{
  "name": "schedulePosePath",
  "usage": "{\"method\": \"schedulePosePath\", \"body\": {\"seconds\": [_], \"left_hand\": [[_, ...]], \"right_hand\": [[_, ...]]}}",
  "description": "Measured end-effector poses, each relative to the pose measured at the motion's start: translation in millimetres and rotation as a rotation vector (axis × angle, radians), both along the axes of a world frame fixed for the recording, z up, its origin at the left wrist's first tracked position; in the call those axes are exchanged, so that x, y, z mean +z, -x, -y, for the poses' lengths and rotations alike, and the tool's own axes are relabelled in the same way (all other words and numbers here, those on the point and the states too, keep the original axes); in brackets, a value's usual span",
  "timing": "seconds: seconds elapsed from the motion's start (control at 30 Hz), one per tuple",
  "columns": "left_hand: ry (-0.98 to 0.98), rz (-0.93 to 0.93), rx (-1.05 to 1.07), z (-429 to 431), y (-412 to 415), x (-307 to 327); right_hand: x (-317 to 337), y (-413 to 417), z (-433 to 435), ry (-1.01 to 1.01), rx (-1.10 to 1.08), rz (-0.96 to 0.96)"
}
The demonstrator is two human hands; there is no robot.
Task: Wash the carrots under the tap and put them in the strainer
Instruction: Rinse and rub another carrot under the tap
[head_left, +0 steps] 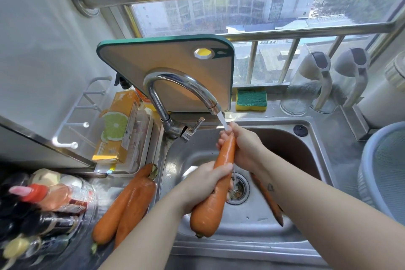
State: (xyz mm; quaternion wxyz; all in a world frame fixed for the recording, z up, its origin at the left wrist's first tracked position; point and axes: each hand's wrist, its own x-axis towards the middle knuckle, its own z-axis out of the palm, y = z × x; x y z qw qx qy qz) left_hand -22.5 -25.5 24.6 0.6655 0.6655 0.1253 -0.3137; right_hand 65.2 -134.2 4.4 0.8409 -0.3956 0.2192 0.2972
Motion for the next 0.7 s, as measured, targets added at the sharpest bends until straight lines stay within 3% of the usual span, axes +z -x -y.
{"method": "schedulePosePath", "body": {"seconds": [0.1,0.17,0.23,0.3,0.43,0.5,0.6,0.63,0.7], "left_hand": [[0.433,-0.213,0.114,-1,3,2],[0.563,-0.265,0.116,-4,4,0],[0.597,-0.268,0.123,-8,5,-1],[0.569,-0.250,0.137,-12,8,-2],[0.496,-0.218,0.177,-17,7,-5],[0.461,-0.221,0.178,-18,5,-4],[0.383,-0.222,0.184,-17,2,-4],[0.359,-0.217,0.190,-16,2,-6],[0.322,-0.208,0.201,-14,2,-9]], "right_hand": [[0,-1,1,-0.169,-0.084,-0.042],[-5,-4,2,-0.217,-0.117,-0.032],[-12,-6,7,-0.105,-0.057,0.009],[-20,-5,14,0.279,0.164,0.152],[-27,1,24,1.212,0.830,0.609],[-27,2,25,1.399,0.928,0.761],[-22,-1,27,1.228,0.729,0.756],[-18,-1,29,1.056,0.617,0.680],[-7,1,29,0.510,0.435,0.394]]}}
